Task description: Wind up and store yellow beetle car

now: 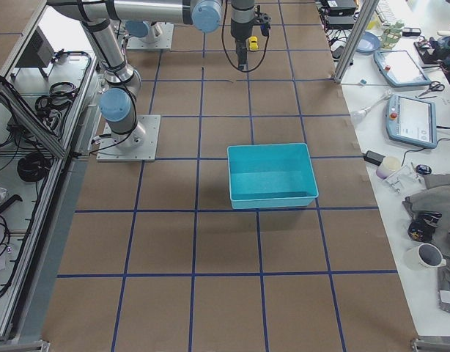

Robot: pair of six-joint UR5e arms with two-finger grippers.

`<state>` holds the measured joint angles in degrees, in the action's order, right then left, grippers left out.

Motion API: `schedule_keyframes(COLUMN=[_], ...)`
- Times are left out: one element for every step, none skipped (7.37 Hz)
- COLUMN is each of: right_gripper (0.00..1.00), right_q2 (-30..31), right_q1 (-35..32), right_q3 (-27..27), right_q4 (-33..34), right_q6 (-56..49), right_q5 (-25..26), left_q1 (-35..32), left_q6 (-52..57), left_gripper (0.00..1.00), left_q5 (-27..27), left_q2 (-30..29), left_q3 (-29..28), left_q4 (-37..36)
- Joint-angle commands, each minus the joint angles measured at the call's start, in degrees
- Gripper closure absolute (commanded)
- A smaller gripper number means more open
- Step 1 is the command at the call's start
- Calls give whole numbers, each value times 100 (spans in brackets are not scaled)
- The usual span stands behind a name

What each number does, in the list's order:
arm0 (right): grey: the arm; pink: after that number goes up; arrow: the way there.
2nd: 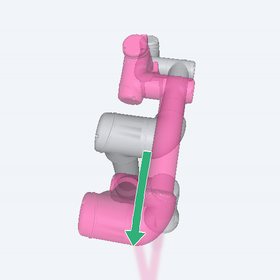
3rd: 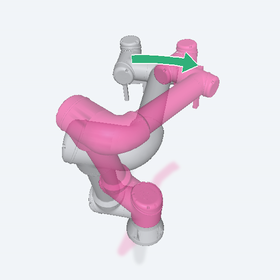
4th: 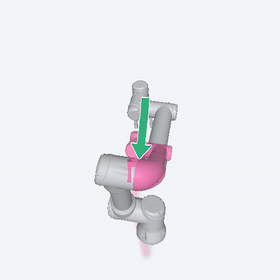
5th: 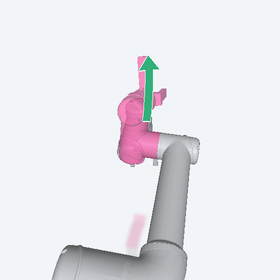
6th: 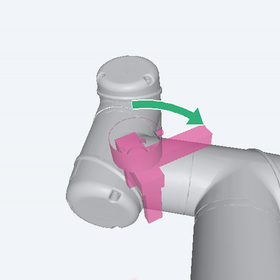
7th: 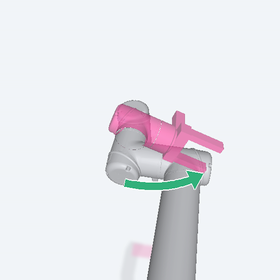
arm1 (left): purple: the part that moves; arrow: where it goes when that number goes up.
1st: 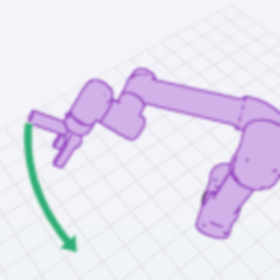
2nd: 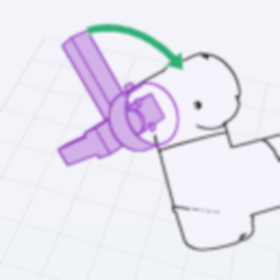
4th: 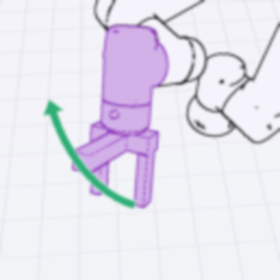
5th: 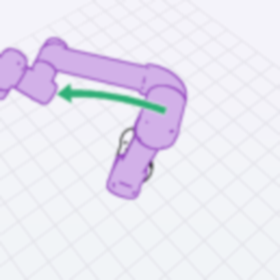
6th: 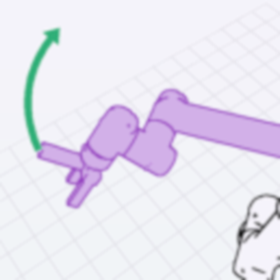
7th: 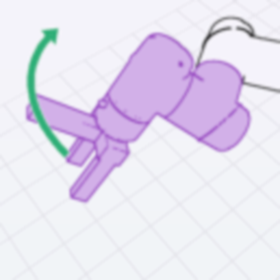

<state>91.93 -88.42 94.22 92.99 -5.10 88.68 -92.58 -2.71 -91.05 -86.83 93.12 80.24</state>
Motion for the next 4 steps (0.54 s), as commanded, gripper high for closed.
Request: schedule_keyframes(right_gripper=[0,0,0,0], right_q2=[0,0,0,0], right_q1=[0,0,0,0], right_q3=[0,0,0,0], right_q4=[0,0,0,0], right_q6=[0,0,0,0], right_q5=[0,0,0,0], left_q1=[-14,-14,-6,3], left_q6=[68,69,86,95], left_gripper=[0,0,0,0], left_q5=[0,0,-35,-9], left_q2=[8,8,0,17], left_q3=[31,22,31,13], left_q4=[-9,-18,-9,-18])
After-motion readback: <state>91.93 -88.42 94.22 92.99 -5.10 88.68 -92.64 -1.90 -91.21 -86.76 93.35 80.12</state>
